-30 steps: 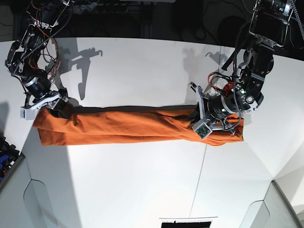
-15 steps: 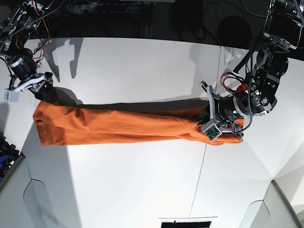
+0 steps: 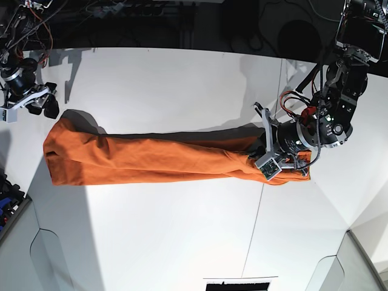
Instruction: Layout the t-shirt on the table in an organized manner, then fold the t-shirt properly
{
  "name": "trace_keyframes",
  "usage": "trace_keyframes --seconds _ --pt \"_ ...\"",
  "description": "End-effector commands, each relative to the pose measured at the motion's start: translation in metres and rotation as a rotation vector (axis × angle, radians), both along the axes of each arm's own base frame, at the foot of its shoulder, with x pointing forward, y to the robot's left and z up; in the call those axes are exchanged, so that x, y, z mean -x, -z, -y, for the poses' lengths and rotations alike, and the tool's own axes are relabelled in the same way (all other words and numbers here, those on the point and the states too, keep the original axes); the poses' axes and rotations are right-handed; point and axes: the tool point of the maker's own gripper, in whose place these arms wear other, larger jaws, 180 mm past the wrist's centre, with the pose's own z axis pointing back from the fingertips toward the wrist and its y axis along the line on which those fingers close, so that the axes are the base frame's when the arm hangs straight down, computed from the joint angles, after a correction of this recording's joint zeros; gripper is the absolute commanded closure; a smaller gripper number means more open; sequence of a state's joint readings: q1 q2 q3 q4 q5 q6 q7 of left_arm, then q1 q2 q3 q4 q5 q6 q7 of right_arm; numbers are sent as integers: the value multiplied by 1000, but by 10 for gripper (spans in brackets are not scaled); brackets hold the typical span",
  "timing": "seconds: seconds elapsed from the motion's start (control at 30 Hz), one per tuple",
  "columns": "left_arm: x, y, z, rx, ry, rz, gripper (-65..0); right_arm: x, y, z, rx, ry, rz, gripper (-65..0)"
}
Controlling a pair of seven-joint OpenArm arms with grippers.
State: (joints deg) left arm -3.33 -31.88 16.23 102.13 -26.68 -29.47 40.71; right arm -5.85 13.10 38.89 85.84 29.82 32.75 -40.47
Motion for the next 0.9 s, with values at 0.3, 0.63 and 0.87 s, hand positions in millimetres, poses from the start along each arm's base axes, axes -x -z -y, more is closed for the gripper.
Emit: trace_keyframes --seconds 0.3,0.63,0.87 --pt "-7 -15 2 16 12 44 0 -31 0 -41 -17 -136 51 -345" --pt "-6 -12 0 3 10 31 0 -58 -21 -38 -9 -118 121 0" --pt "1 -13 -1 -8 58 20 0 -58 -29 -39 -35 -117 129 0"
